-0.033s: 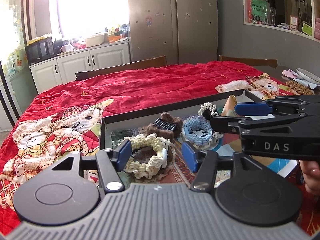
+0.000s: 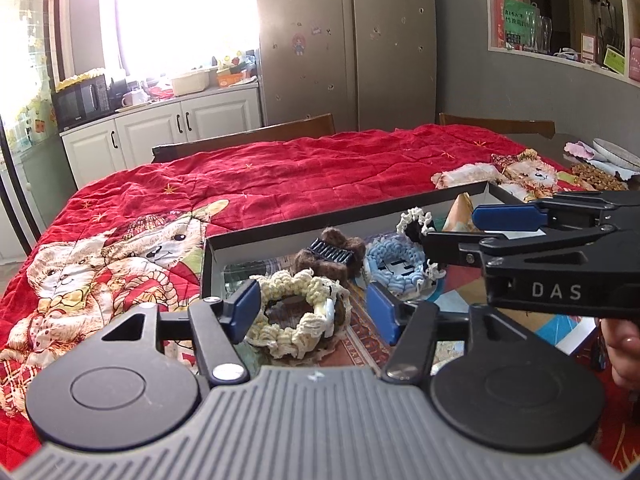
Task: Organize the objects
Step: 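Open right tool to release the pom-pom while left tool releases the cream ring, then withdraw both tools from the box toward the remaining items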
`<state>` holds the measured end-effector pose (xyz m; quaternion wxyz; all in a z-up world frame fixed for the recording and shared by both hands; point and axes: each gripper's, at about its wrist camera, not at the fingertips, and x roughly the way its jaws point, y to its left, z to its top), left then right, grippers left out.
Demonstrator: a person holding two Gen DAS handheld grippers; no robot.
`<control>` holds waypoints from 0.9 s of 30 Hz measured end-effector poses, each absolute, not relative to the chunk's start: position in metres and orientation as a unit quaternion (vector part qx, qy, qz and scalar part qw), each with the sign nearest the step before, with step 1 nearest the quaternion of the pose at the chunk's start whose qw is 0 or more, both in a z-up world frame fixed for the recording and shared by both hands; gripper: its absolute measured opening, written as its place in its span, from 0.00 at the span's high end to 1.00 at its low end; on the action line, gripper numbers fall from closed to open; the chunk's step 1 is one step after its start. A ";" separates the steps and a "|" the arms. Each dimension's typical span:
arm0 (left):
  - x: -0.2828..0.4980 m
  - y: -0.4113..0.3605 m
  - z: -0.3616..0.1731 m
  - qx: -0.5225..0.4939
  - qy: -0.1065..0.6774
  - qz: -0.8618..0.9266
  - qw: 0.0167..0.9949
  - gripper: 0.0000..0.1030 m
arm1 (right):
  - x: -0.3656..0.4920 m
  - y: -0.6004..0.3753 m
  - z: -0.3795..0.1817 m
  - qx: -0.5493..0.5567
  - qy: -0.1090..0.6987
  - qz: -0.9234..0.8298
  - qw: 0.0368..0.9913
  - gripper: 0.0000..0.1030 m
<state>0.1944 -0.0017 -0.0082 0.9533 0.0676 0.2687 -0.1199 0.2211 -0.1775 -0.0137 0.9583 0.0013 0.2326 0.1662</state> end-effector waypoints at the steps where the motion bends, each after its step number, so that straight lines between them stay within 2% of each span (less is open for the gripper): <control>1: 0.194 -0.002 -0.007 0.068 0.267 -0.120 0.954 0.29 | 0.220 -0.178 -0.012 0.002 0.230 0.166 0.959 0.47; 27: 0.158 0.004 0.026 0.070 0.235 -0.123 0.962 0.22 | 0.176 -0.203 0.035 0.028 0.202 0.165 0.965 0.37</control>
